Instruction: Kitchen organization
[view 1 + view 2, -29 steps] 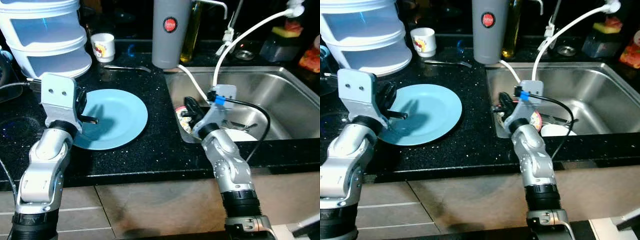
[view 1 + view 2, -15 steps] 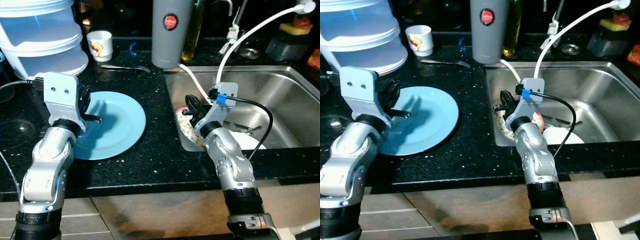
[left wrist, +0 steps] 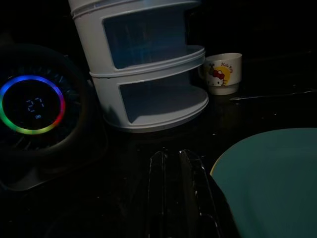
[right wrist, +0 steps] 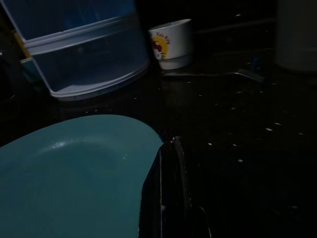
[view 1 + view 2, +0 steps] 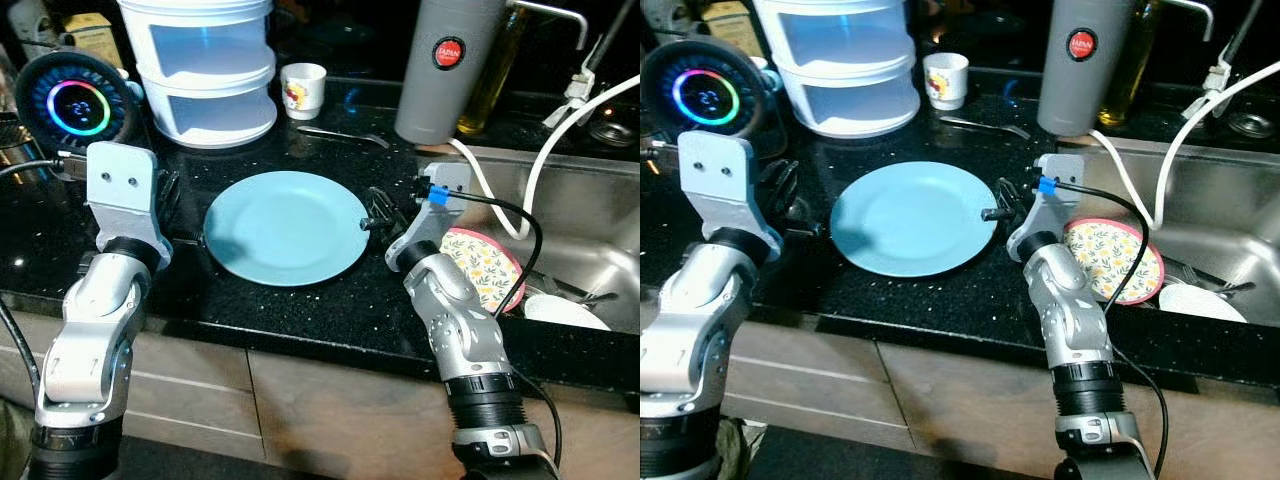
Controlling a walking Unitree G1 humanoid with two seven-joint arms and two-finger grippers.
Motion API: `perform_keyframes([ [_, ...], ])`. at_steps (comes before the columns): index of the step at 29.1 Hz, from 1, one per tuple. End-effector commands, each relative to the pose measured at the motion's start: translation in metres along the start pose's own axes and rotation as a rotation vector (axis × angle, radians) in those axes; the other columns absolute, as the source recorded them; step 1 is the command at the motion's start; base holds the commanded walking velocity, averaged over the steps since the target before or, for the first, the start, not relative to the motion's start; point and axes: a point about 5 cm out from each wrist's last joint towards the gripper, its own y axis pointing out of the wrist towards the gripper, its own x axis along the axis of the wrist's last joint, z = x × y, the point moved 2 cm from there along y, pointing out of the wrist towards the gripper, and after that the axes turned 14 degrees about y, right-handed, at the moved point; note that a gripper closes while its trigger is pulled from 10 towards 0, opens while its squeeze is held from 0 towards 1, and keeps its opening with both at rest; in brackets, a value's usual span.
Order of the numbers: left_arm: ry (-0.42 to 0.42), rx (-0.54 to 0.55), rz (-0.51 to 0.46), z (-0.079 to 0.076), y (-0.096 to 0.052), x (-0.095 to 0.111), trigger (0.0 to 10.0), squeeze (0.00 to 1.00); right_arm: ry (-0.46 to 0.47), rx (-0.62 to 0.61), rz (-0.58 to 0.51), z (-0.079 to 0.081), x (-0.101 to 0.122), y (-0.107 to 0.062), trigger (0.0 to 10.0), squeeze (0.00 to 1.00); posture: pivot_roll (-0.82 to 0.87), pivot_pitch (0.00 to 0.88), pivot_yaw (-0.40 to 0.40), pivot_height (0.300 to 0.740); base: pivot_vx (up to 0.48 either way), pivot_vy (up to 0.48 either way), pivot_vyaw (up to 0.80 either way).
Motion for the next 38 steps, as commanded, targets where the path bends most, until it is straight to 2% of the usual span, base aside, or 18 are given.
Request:
perform_keyframes([
  [1, -0.007, -0.003, 0.022, 0.002, -0.001, -0.002, 10.0, 0.0, 0.007, -0.007, 0.023, -0.001, -0.005, 0.0, 10.0, 0.0, 0.09, 0.146, -0.019, 0.74, 0.0, 0.0, 0.0],
  [11, -0.021, 0.008, 0.077, 0.005, 0.0, -0.01, 10.0, 0.0, 0.005, -0.007, 0.026, 0.0, -0.006, -0.002, 10.0, 0.0, 0.09, 0.139, -0.017, 0.74, 0.0, -0.459, 0.0],
  [14, -0.074, 0.012, 0.102, 0.004, -0.001, -0.013, 10.0, 0.0, 0.004, -0.004, 0.026, 0.001, -0.006, -0.002, 10.0, 0.0, 0.09, 0.134, -0.019, 0.74, 0.0, 0.0, 0.0],
  [20, -0.098, 0.006, 0.118, 0.002, -0.002, -0.015, 10.0, 0.0, 0.003, 0.001, 0.027, 0.003, -0.005, -0.003, 10.0, 0.0, 0.08, 0.136, -0.025, 0.74, 0.0, 0.0, 0.0],
  [34, -0.111, 0.013, 0.129, 0.006, -0.004, -0.015, 10.0, 0.0, 0.001, 0.008, 0.034, 0.005, -0.005, -0.002, 10.0, 0.0, 0.08, 0.143, -0.029, 0.74, 0.0, 0.459, 0.0],
  [38, -0.105, 0.019, 0.136, 0.008, -0.004, -0.017, 10.0, 0.0, 0.002, 0.007, 0.035, 0.005, -0.005, -0.003, 10.0, 0.0, 0.08, 0.143, -0.026, 0.74, 0.0, 0.0, 0.0],
])
